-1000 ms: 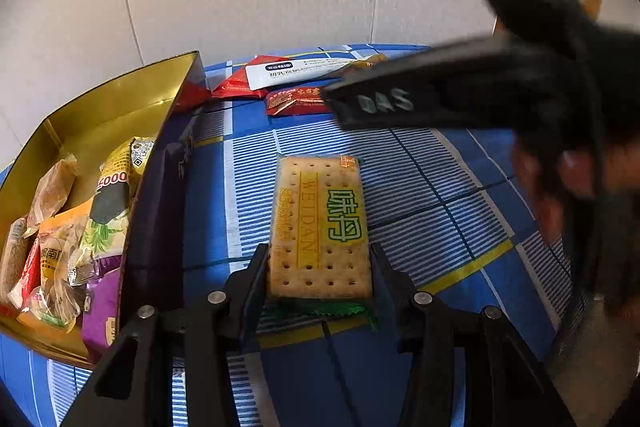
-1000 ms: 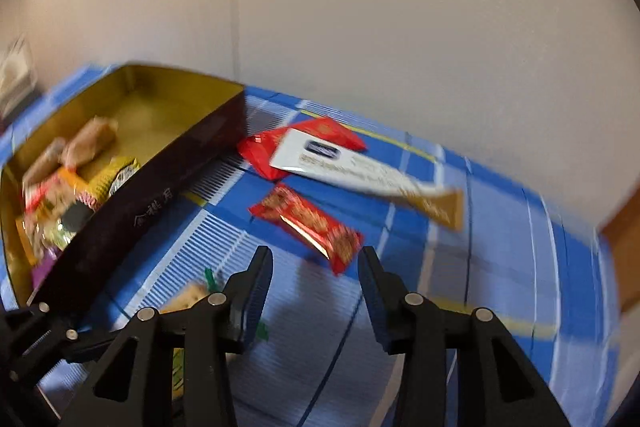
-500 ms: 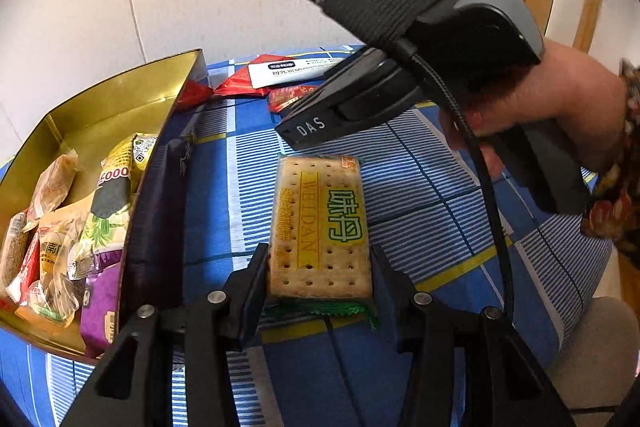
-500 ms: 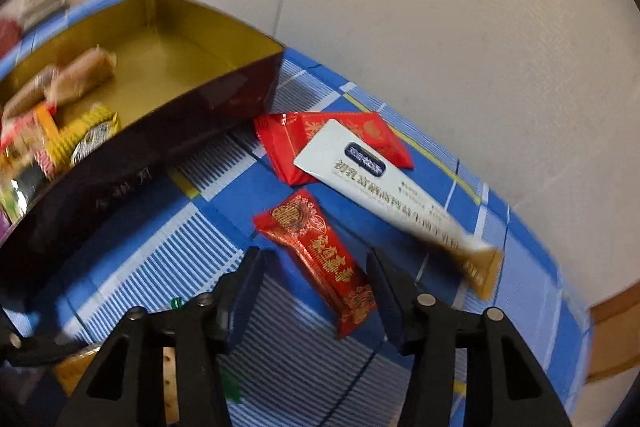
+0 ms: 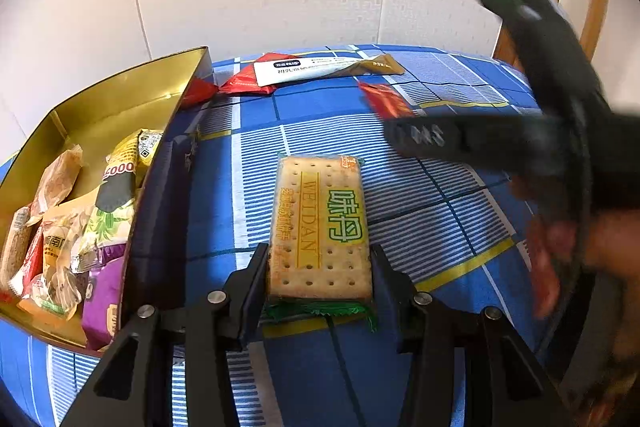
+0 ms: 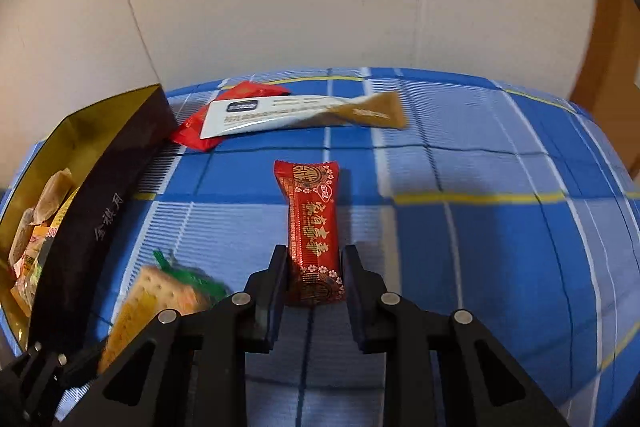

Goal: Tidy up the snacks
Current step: 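Grasp the red candy pack with the right tool, then lift the red candy pack with the right tool while the left tool carries the cracker pack toward the tray, then lower the WEIDAN cracker pack into the tin tray and open the left tool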

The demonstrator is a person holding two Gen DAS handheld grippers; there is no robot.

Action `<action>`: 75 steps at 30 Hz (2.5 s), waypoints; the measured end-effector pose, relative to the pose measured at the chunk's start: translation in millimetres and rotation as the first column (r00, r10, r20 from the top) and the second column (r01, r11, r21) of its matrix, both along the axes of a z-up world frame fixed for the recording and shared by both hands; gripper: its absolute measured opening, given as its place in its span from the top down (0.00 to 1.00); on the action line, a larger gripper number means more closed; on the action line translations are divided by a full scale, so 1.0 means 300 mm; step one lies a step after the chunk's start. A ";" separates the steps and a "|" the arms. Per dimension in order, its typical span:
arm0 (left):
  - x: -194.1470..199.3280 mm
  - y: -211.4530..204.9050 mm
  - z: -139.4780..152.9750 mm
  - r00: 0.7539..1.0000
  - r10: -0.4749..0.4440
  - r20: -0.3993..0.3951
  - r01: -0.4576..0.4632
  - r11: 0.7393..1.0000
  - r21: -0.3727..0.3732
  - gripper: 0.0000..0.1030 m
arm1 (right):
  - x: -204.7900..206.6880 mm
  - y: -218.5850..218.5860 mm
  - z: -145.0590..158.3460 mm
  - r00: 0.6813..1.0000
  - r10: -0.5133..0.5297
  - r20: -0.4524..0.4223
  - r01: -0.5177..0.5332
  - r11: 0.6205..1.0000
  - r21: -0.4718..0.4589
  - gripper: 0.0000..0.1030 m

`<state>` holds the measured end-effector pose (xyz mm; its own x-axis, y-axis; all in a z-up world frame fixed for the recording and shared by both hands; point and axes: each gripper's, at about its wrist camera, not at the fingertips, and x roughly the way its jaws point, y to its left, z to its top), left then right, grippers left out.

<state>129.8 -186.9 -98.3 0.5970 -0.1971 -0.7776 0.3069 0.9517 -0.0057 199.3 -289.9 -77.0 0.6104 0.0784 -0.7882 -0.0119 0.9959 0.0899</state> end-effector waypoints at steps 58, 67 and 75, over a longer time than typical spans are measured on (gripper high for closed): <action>0.266 0.483 0.180 0.986 0.156 -0.059 -0.156 0.988 -0.006 0.54 | -0.247 0.024 0.047 0.967 -0.138 0.215 0.148 0.988 -0.032 0.74; 0.355 0.538 0.110 0.964 0.235 -0.124 -0.232 0.972 0.039 0.52 | -0.243 0.026 0.039 0.967 -0.152 0.206 0.159 0.987 -0.015 0.74; 0.325 0.545 0.107 0.968 0.226 -0.106 -0.225 0.974 0.020 0.40 | -0.240 0.025 0.034 0.969 -0.145 0.202 0.152 0.988 -0.020 0.74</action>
